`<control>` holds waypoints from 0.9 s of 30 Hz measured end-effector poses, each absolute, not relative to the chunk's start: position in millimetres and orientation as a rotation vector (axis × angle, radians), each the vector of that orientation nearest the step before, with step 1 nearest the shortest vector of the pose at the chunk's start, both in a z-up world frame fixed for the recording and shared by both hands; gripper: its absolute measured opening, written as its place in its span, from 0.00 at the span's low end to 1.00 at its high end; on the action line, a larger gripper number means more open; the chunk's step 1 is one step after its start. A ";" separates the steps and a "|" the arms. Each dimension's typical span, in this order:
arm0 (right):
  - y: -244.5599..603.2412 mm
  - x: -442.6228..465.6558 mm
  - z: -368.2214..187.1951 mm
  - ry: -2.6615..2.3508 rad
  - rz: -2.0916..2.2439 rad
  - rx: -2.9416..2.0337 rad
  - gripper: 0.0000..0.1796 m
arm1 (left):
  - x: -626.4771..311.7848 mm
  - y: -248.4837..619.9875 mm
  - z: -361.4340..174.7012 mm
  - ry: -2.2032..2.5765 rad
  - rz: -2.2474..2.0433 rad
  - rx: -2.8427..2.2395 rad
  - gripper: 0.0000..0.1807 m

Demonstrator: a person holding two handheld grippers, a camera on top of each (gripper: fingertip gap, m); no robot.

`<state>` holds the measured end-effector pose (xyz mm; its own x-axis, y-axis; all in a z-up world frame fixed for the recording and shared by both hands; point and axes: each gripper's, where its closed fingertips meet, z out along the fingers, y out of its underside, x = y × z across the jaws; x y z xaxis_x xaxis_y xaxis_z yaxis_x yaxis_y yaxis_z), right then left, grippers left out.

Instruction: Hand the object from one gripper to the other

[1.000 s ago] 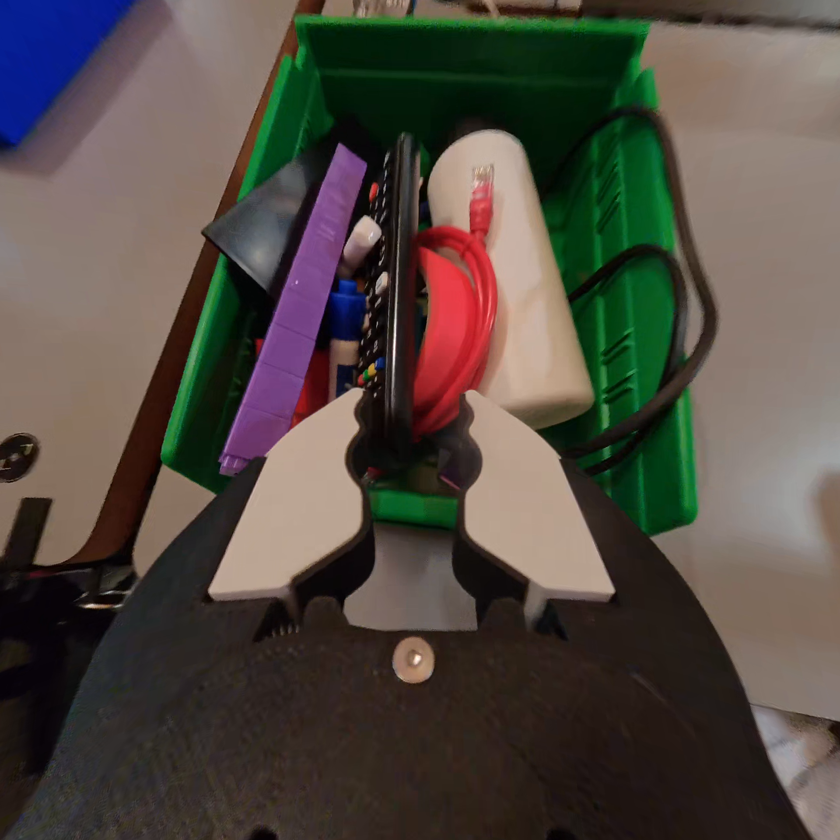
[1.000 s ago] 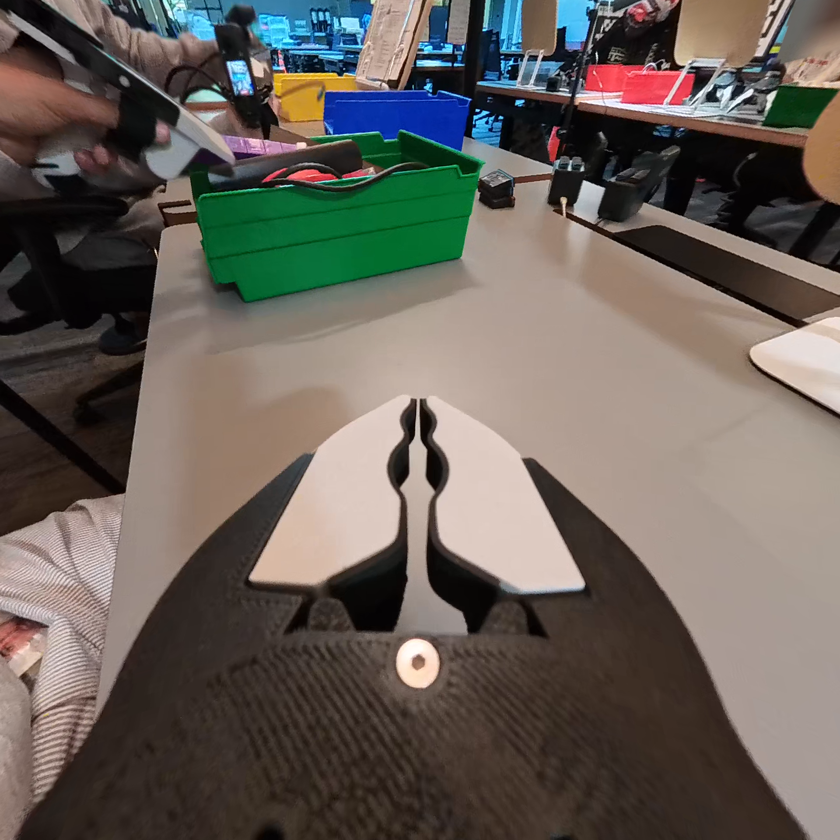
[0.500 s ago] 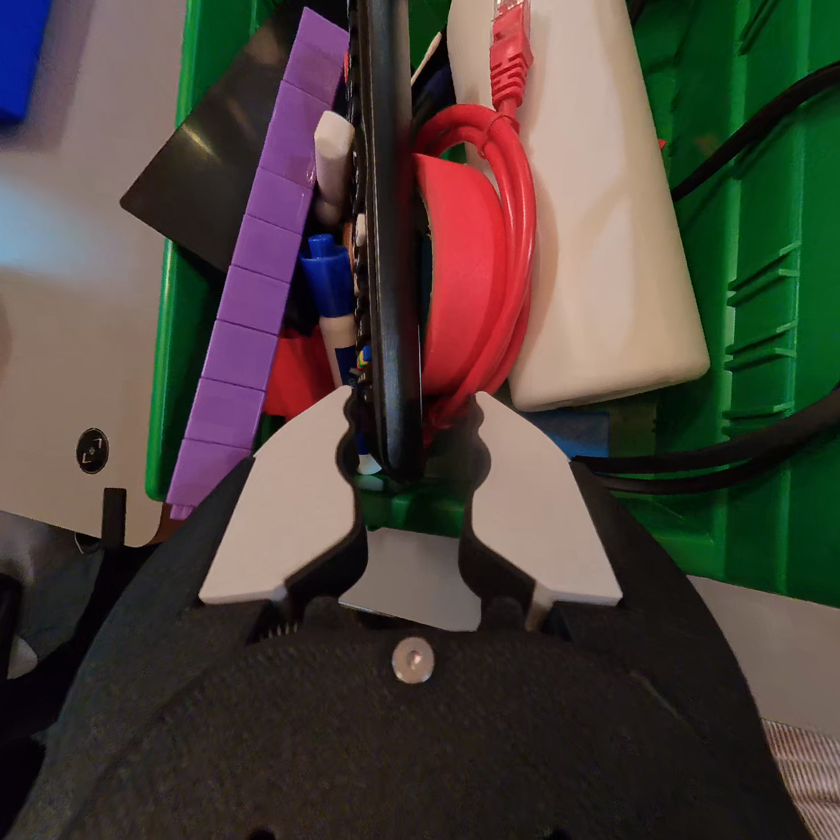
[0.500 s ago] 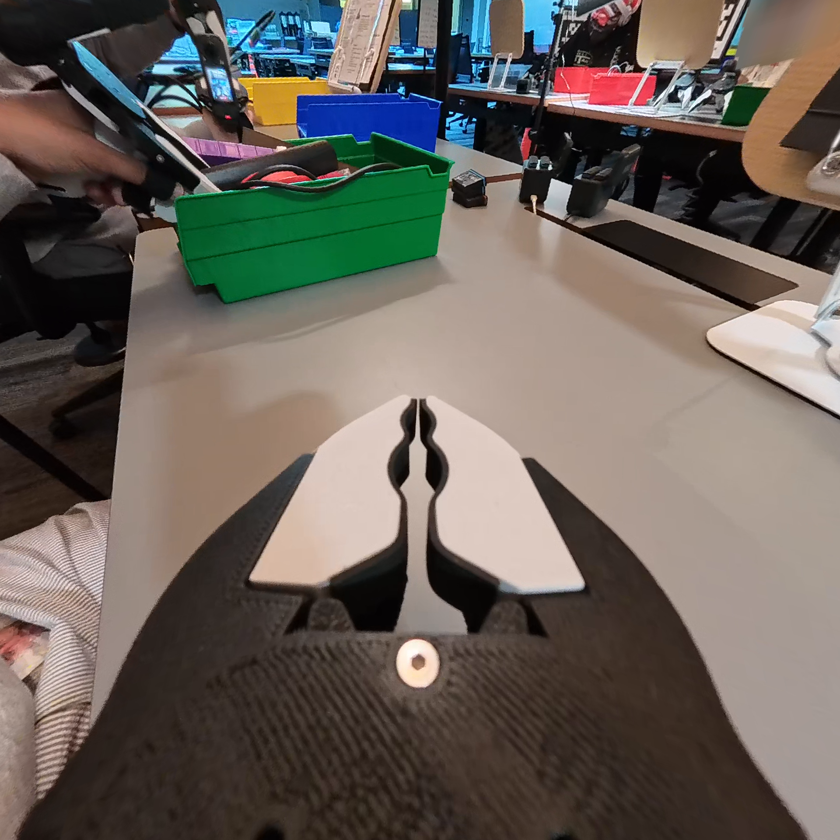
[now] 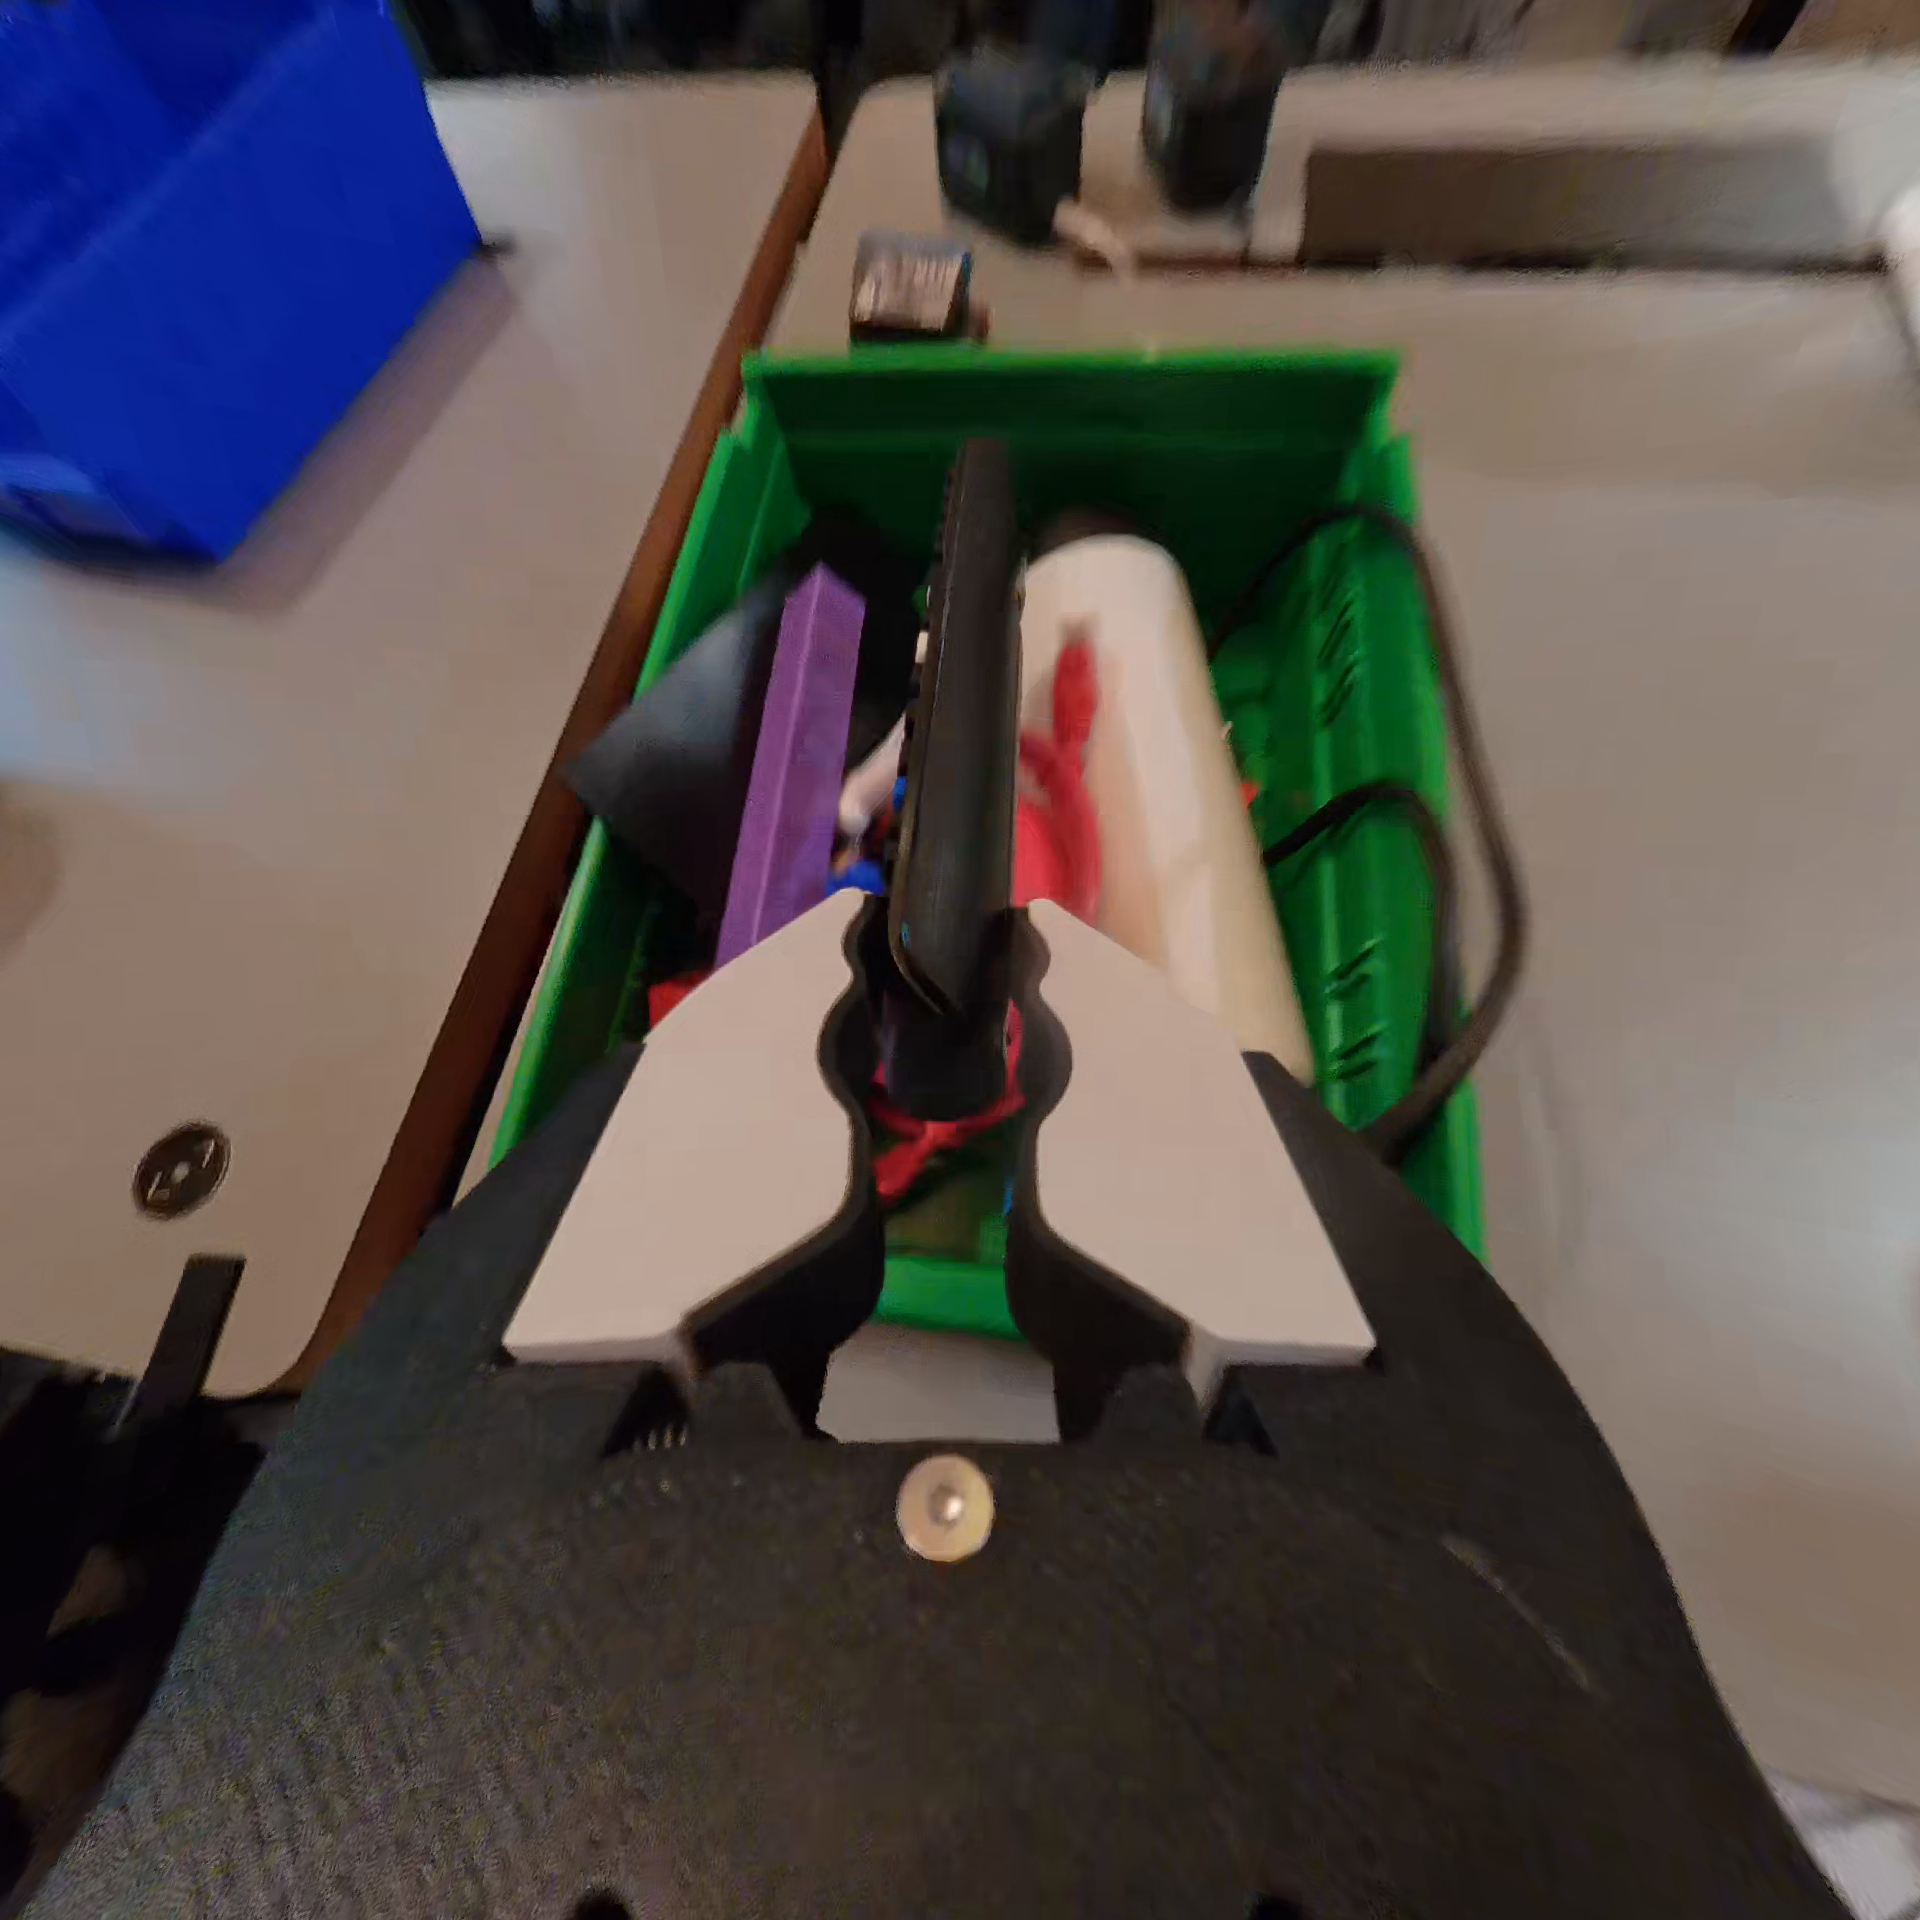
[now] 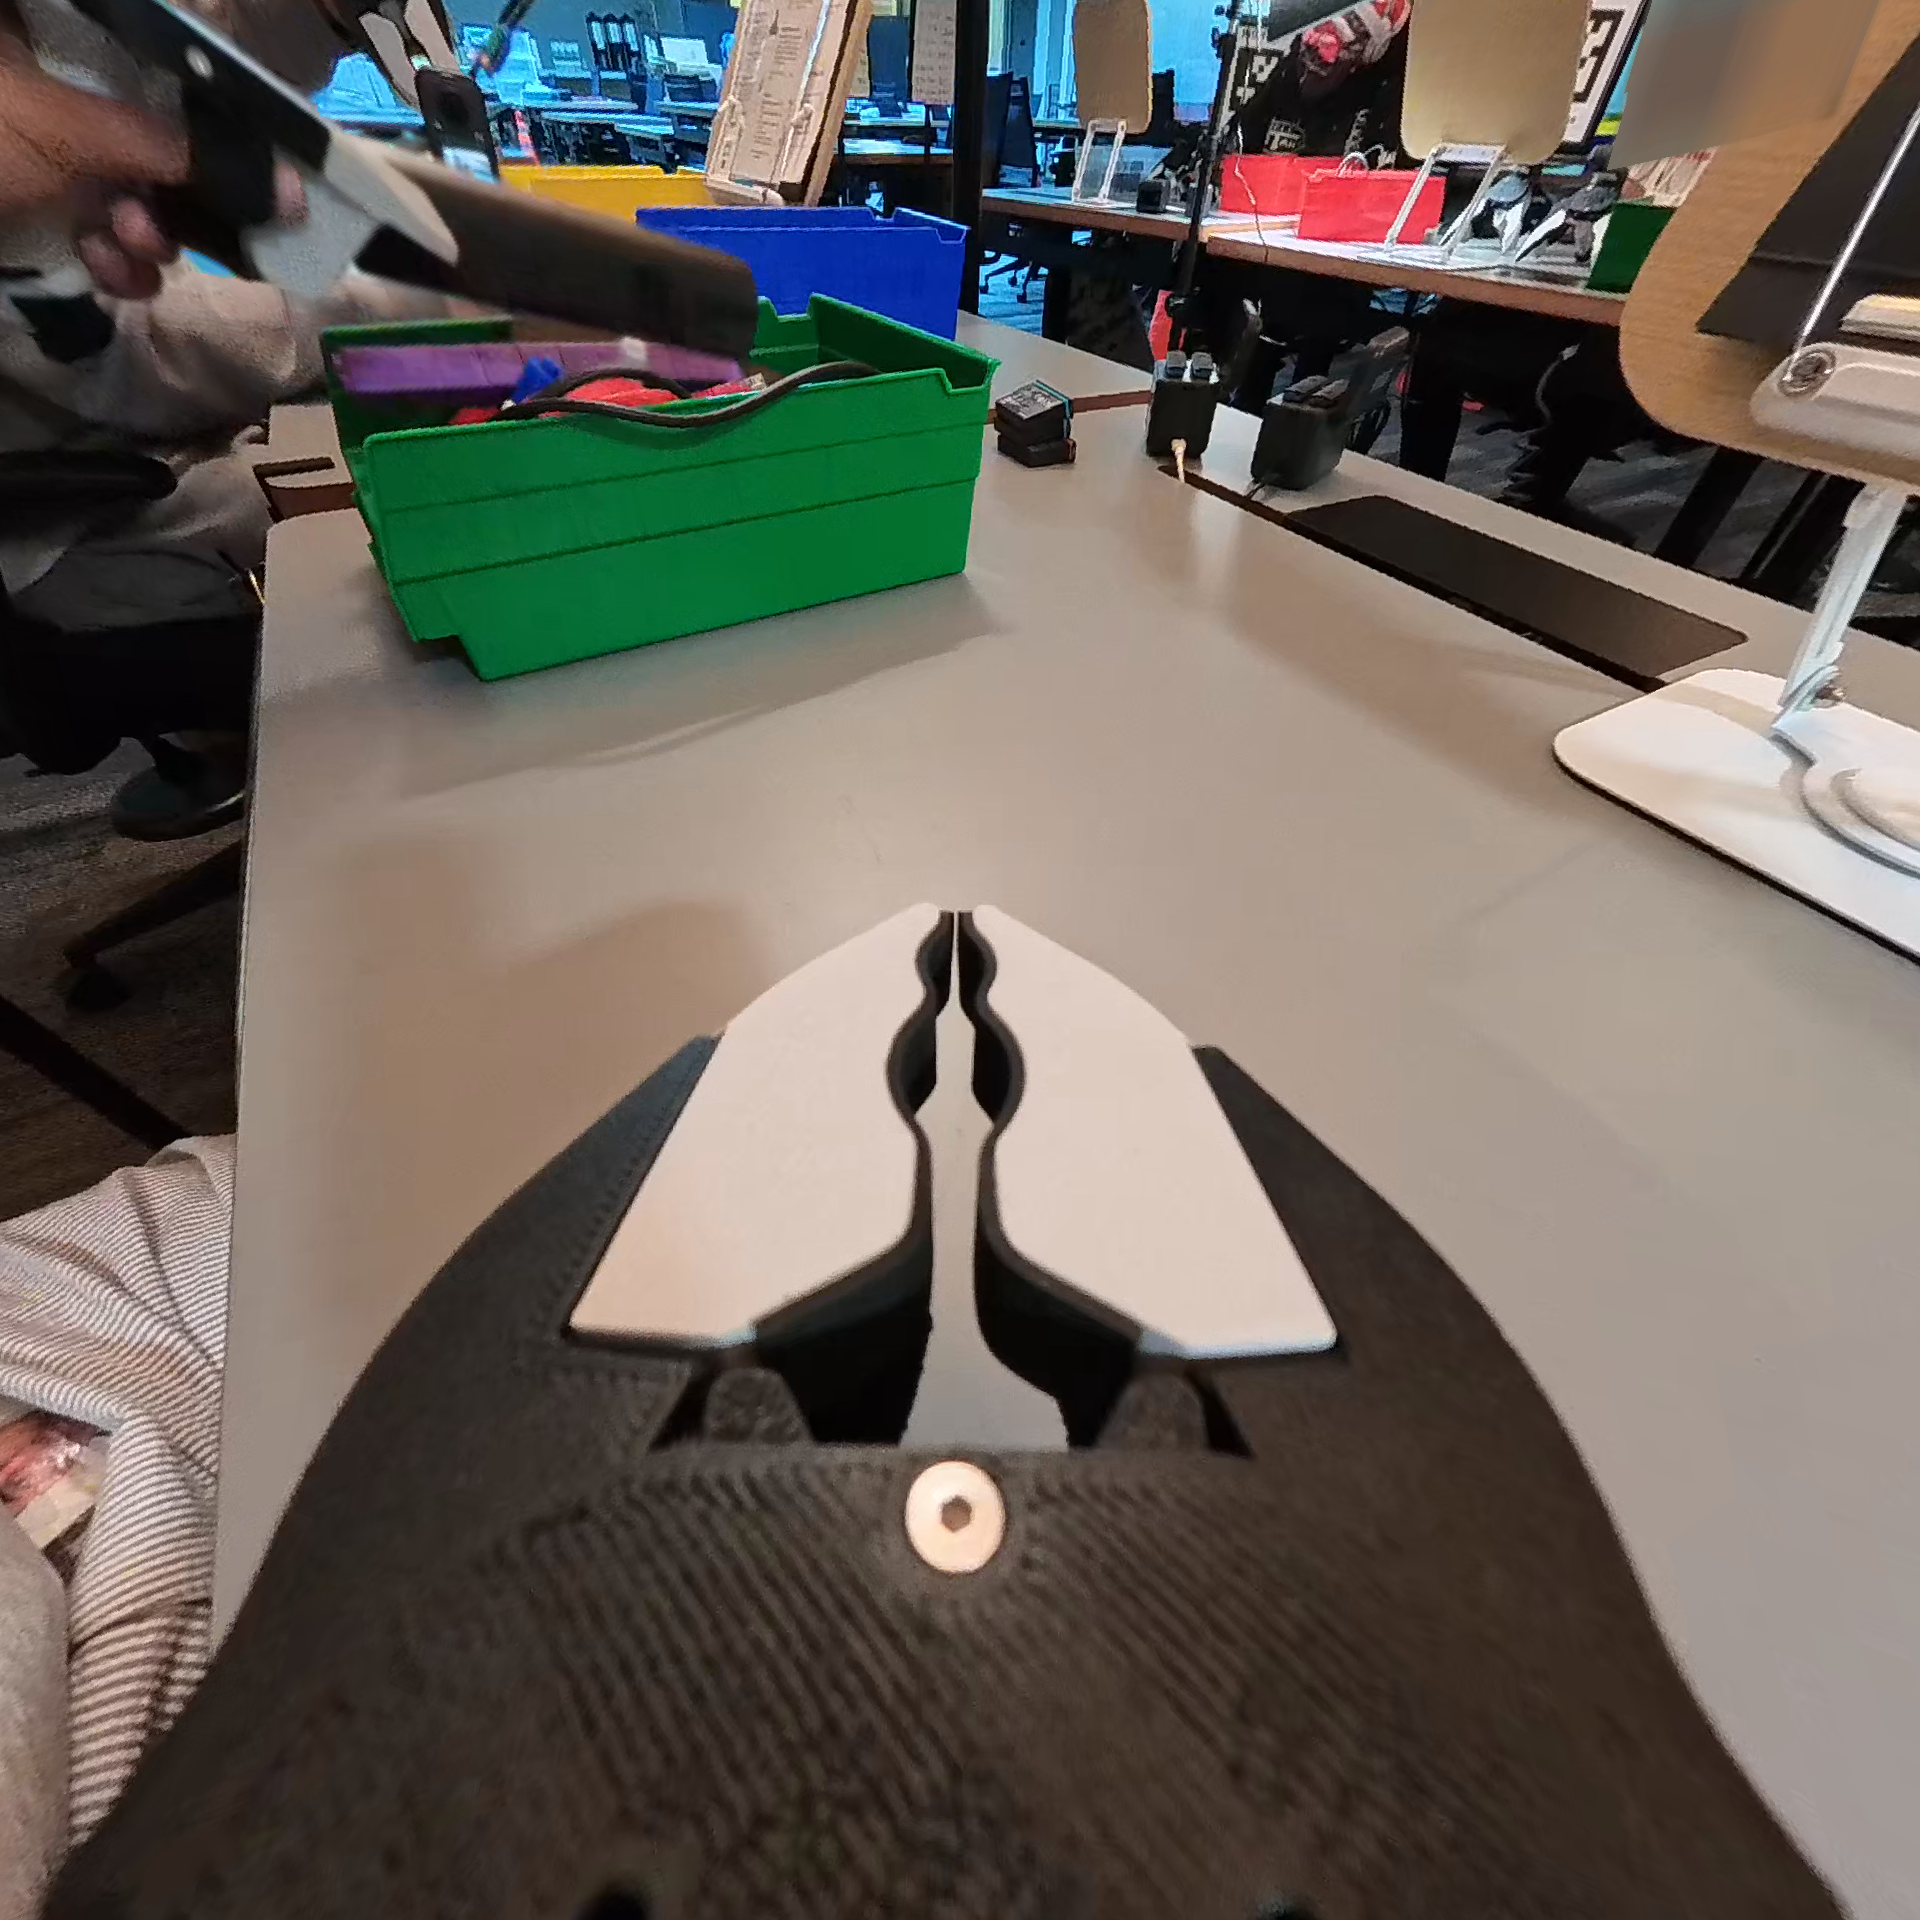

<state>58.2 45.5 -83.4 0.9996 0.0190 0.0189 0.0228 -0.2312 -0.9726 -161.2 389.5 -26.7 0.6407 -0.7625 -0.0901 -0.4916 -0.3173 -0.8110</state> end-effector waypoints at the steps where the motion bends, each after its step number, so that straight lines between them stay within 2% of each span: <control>1: 45.5 58.0 -83.4 -0.030 -0.003 -1.804 0.01 | -155.9 385.1 -14.3 0.964 -0.436 -1.939 0.13; 8: 45.6 56.4 -81.9 -0.023 0.017 -1.795 0.01 | -101.4 316.7 57.3 0.946 -1.021 -1.662 0.12; 13: 43.0 54.3 -72.3 0.004 0.092 -1.738 0.01 | -48.3 240.6 78.9 1.023 -1.511 -1.488 0.13; 20: 23.8 60.4 -30.6 0.135 0.376 -1.460 0.08 | 27.6 103.7 45.0 1.275 -2.009 -1.375 0.13; 25: -19.0 107.1 5.4 0.324 0.449 -1.146 0.25 | 58.4 25.9 0.7 1.360 -2.242 -1.426 0.12; 27: -39.5 126.7 11.1 0.397 0.471 -1.066 0.28 | 64.8 1.0 -11.9 1.429 -2.303 -1.426 0.12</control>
<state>126.7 -39.5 11.1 0.8330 0.1744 -0.5251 -0.5469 0.4028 -0.7339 64.8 1.0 -11.9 -0.5640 -0.4928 0.6626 -0.3749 -0.5622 -0.7372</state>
